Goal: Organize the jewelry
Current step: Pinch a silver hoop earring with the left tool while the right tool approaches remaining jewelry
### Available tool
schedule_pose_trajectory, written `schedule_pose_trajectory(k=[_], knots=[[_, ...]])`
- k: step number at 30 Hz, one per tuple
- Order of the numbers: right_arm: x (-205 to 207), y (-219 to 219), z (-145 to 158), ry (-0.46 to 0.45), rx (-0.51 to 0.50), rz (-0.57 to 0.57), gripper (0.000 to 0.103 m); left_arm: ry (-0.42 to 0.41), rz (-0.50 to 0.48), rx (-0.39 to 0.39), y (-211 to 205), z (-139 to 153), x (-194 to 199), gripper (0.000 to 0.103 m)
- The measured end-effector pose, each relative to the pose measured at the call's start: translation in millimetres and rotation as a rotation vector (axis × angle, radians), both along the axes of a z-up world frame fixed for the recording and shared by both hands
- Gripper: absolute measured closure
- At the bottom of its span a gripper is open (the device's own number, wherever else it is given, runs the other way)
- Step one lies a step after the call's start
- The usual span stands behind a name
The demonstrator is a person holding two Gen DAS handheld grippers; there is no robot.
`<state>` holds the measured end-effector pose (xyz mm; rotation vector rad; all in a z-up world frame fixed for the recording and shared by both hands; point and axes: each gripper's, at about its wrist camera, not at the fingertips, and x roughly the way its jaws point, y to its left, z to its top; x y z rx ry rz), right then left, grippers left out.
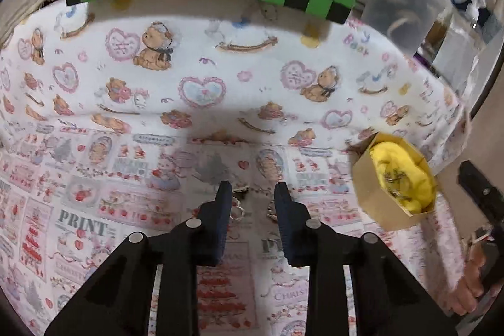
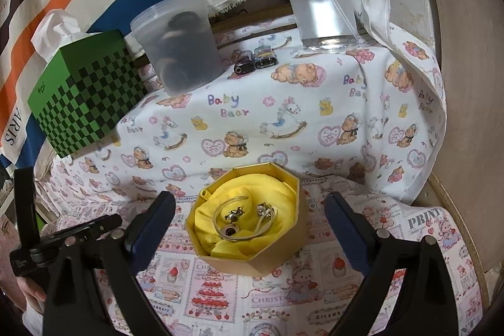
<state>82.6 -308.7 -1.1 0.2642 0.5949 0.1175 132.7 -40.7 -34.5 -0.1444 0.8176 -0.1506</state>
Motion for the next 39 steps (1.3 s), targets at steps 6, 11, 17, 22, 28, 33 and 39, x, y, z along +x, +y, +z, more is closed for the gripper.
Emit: schedule_pose_trajectory(k=[6,11,17,22,28,33,39], knots=[[1.0,0.5,0.0,0.007,-0.001,0.001,0.008,0.074,0.024,0.063,-5.1,-15.2,7.2,0.081],[2.7,0.8,-1.6,0.019,-0.008,-0.006,0.008,0.102,-0.015,0.076,-13.2,-21.9,5.5,0.082],[3.5,-0.2,-2.7,0.027,-0.007,-0.016,0.008,0.077,-0.010,0.143,-27.5,-28.5,8.8,0.092],[3.6,-0.1,-3.6,0.029,-0.010,-0.018,0.008,0.058,0.000,0.118,-31.2,-23.9,4.5,0.092],[2.4,3.1,-2.0,0.023,-0.015,-0.006,0.008,-0.021,0.021,0.074,-21.5,7.1,-21.3,0.092],[-3.6,11.5,6.9,-0.007,-0.031,0.032,0.008,-0.131,0.045,0.050,-4.3,42.6,-42.8,0.092],[-14.0,33.2,18.3,-0.065,-0.075,0.145,0.008,-0.215,0.067,0.052,18.1,62.1,-49.8,0.092]])
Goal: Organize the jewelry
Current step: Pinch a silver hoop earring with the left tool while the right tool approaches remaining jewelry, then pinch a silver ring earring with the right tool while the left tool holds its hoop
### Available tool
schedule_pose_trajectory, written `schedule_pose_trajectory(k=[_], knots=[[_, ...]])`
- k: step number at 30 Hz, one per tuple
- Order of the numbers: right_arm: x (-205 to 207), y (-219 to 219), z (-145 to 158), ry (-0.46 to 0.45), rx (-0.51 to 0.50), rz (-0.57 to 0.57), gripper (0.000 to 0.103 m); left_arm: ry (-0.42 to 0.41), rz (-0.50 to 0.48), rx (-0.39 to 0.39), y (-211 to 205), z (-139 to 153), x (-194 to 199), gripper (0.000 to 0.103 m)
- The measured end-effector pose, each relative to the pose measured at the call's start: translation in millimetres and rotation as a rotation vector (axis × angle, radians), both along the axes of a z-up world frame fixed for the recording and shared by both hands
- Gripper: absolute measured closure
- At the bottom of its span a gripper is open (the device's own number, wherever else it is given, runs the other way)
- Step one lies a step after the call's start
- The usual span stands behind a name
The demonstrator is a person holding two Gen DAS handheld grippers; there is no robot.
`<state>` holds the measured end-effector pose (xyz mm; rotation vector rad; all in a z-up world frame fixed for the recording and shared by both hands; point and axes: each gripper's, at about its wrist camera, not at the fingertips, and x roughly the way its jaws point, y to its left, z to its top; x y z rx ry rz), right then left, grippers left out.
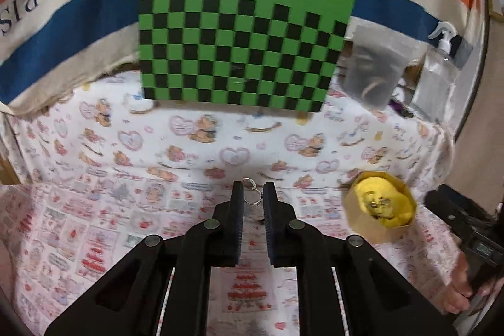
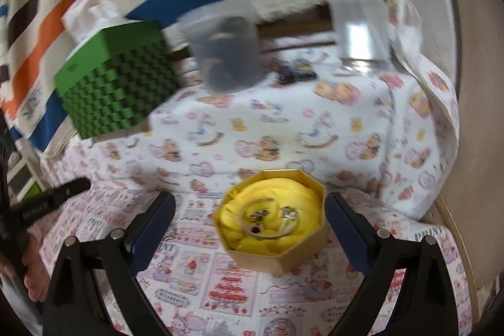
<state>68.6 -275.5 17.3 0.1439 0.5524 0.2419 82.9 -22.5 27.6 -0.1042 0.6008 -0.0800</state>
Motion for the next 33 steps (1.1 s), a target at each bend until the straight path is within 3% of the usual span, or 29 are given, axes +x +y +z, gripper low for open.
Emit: schedule_pose_trajectory(k=[3,8,14,19,28,33], knots=[[1.7,20.8,4.3,0.018,-0.066,0.049,0.008,0.036,0.081,0.013,13.1,-3.8,5.1,0.092],[13.1,60.0,-1.5,0.090,-0.096,0.087,0.009,0.069,0.114,-0.045,35.9,-12.5,12.7,0.092],[42.0,118.4,-23.4,0.231,-0.176,0.157,0.017,0.142,0.135,-0.103,54.7,-22.2,19.2,0.092],[64.8,149.6,-46.5,0.330,-0.264,0.175,0.032,0.146,0.158,-0.108,61.7,-25.7,20.4,0.092],[80.4,166.8,-66.7,0.382,-0.345,0.219,0.066,0.168,0.161,-0.100,64.2,-34.4,23.8,0.092],[87.5,174.3,-70.4,0.392,-0.375,0.218,0.071,0.161,0.159,-0.090,63.3,-34.2,23.9,0.092]])
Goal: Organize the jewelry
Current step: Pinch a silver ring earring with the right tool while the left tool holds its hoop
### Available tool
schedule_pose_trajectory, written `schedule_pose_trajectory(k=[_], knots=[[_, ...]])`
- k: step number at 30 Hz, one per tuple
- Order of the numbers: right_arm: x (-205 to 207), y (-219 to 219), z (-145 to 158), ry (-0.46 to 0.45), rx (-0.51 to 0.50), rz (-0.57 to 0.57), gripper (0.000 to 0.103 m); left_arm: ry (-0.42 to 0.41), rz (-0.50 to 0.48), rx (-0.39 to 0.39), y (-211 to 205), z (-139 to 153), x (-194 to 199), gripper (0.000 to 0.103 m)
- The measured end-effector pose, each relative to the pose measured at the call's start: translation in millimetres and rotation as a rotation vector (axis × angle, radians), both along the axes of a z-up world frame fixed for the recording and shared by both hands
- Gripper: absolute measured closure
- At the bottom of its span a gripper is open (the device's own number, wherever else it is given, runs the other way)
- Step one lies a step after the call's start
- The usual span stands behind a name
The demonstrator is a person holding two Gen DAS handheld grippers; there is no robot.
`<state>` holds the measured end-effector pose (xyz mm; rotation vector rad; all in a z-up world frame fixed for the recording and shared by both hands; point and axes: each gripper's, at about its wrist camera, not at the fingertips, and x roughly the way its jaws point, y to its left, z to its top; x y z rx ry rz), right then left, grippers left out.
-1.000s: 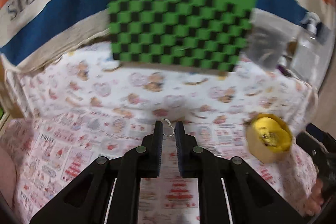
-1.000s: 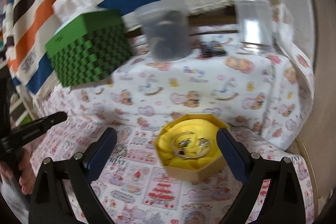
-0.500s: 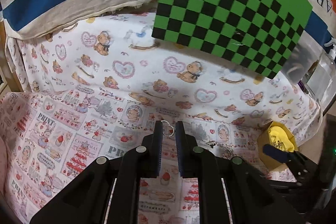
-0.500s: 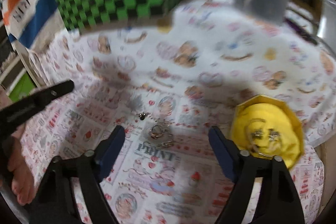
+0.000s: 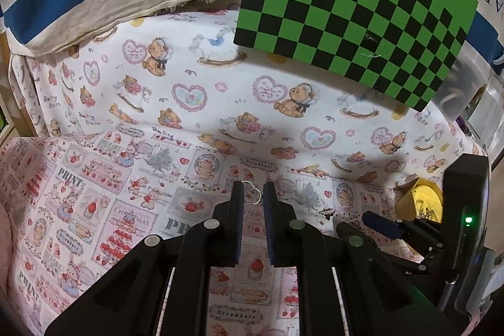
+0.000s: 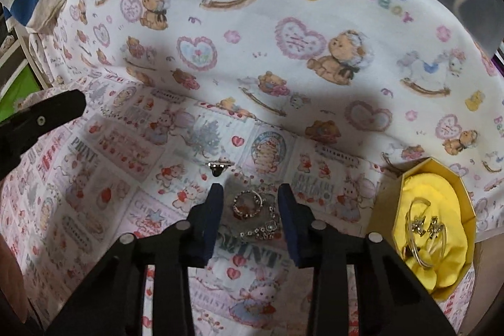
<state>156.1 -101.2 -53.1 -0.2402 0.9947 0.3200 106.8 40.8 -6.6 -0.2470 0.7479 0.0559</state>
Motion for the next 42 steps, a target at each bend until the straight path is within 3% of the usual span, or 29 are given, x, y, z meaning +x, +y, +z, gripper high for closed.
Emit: schedule_pose_trajectory(k=[5,13,17,36,42], knots=[[2.8,9.3,-7.1,-0.001,-0.052,-0.001,0.071,-0.005,-0.005,-0.007,1.1,1.8,-1.6,0.092],[3.8,18.2,-14.4,0.009,-0.041,-0.009,0.083,-0.008,0.000,-0.004,1.8,3.1,-2.5,0.092],[-2.1,16.1,-10.3,0.011,-0.038,-0.009,0.083,-0.015,0.004,-0.006,2.5,5.2,-3.8,0.092],[-45.5,-30.6,66.0,-0.107,0.091,-0.030,0.083,-0.031,0.007,0.028,-1.4,8.3,-6.2,0.092],[-67.9,-60.8,107.3,-0.208,0.152,-0.046,0.083,-0.079,-0.015,0.022,-8.2,23.4,-17.6,0.092]])
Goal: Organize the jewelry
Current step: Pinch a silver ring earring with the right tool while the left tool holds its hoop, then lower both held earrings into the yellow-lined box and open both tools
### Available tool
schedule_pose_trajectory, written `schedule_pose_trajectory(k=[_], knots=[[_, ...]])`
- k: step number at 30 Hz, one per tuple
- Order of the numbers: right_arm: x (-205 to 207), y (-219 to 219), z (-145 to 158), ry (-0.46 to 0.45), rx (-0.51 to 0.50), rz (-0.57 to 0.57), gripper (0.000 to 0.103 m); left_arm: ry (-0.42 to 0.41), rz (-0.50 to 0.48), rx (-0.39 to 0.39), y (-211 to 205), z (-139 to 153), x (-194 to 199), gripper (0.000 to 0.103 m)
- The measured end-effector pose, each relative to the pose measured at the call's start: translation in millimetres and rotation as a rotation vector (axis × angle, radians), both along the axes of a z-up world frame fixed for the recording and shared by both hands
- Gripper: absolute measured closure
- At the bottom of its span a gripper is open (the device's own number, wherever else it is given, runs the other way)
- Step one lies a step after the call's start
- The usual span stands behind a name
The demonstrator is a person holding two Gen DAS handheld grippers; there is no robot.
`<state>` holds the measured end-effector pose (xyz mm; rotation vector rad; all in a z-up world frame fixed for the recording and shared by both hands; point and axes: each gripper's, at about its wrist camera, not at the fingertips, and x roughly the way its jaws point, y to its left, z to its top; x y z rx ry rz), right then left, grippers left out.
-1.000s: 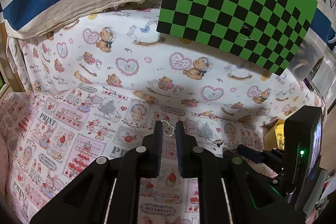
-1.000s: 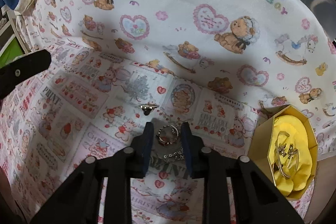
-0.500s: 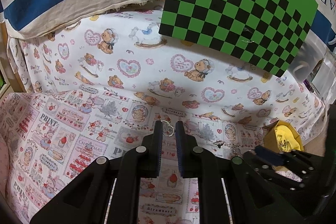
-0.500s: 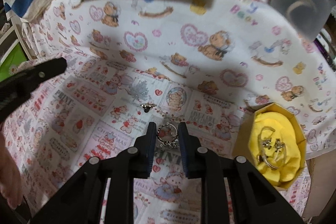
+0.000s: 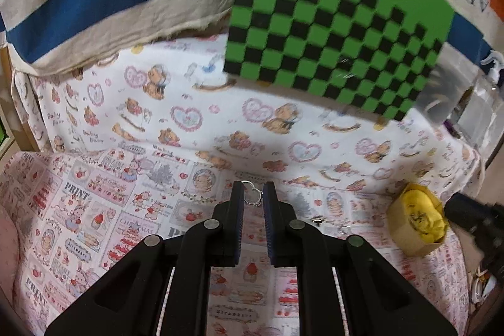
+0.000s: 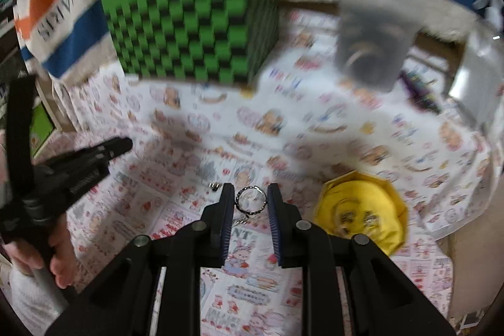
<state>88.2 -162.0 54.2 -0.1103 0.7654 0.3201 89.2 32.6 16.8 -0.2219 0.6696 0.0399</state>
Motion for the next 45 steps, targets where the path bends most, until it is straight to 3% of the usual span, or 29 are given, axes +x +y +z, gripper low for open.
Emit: schedule_pose_trajectory(k=[4,8,13,18,22,27,31,35,45], knots=[[-16.1,-26.8,25.3,-0.094,0.066,-0.026,0.083,-0.060,-0.034,0.010,-10.7,16.7,-13.9,0.092],[-26.7,-60.6,34.6,-0.117,0.186,-0.046,0.083,-0.111,-0.062,0.065,-25.4,23.5,-21.3,0.092],[-33.8,-92.5,38.5,-0.174,0.207,-0.086,0.083,-0.112,-0.094,0.082,-38.1,24.8,-22.4,0.092],[-29.8,-122.1,26.8,-0.184,0.282,-0.114,0.083,-0.158,-0.134,0.099,-54.6,31.5,-33.2,0.092],[-15.5,-144.1,1.2,-0.138,0.361,-0.133,0.083,-0.226,-0.204,0.113,-73.4,39.0,-42.4,0.092],[-0.3,-159.0,-22.3,-0.077,0.380,-0.169,0.083,-0.177,-0.289,0.106,-111.7,35.6,-24.8,0.092],[10.0,-166.2,-37.7,-0.033,0.411,-0.186,0.083,-0.061,-0.408,-0.054,-136.2,24.2,10.2,0.092],[17.9,-169.0,-49.8,-0.004,0.413,-0.182,0.083,-0.008,-0.478,-0.135,-158.1,16.0,35.0,0.092],[34.3,-181.0,-69.4,0.057,0.448,-0.199,0.083,0.051,-0.540,-0.147,-197.2,-3.8,54.6,0.092]])
